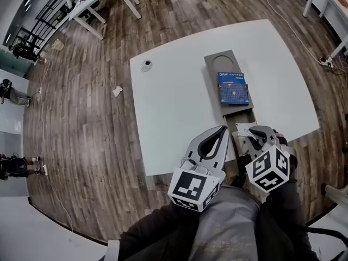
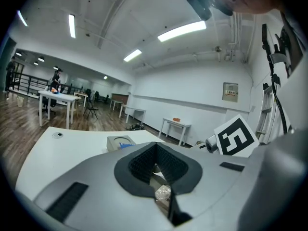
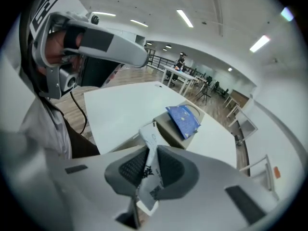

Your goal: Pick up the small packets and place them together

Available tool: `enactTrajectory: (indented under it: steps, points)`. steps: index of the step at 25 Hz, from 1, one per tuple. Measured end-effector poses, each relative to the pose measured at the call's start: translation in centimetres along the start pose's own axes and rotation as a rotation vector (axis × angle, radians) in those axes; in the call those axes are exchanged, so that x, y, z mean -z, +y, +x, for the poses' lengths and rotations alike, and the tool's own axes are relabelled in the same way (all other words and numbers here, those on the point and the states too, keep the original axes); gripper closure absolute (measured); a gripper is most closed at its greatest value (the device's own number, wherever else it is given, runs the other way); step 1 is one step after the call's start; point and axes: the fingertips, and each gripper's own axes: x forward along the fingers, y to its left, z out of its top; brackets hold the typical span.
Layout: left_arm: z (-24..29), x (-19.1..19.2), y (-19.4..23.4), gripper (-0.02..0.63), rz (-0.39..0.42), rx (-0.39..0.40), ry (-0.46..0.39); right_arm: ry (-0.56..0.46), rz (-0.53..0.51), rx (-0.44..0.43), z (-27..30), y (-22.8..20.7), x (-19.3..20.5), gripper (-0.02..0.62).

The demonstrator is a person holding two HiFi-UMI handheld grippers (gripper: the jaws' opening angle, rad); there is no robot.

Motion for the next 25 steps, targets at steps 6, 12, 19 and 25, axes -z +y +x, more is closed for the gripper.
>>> enactTrajectory:
  steps: [6,12,19,25]
  points:
    - [-1.8,-1.1,-1.8,0.603,0.033,-0.009,-0.030,-0.052,-0.029,0.014,-1.7,0.6,-0.9,0.546]
    - [-2.2,-1.9,-1.7,0.603,0.061,-0.028,-0.046,-0.083,-0.047,0.012,-1.7,0.7,-1.9,0.546]
    - [-1.2,-0.9,-1.6,0.603,0.041,-0.008,-0.012,-0.060,-0.021,-0.009,-1.0,0.8,-0.9,0.545]
    - [0.0,0.2,-0.2,0.603,0.005,-0.012,0.028,-0.091,-0.002,-0.028,-0.5,0.3,-2.2,0.546]
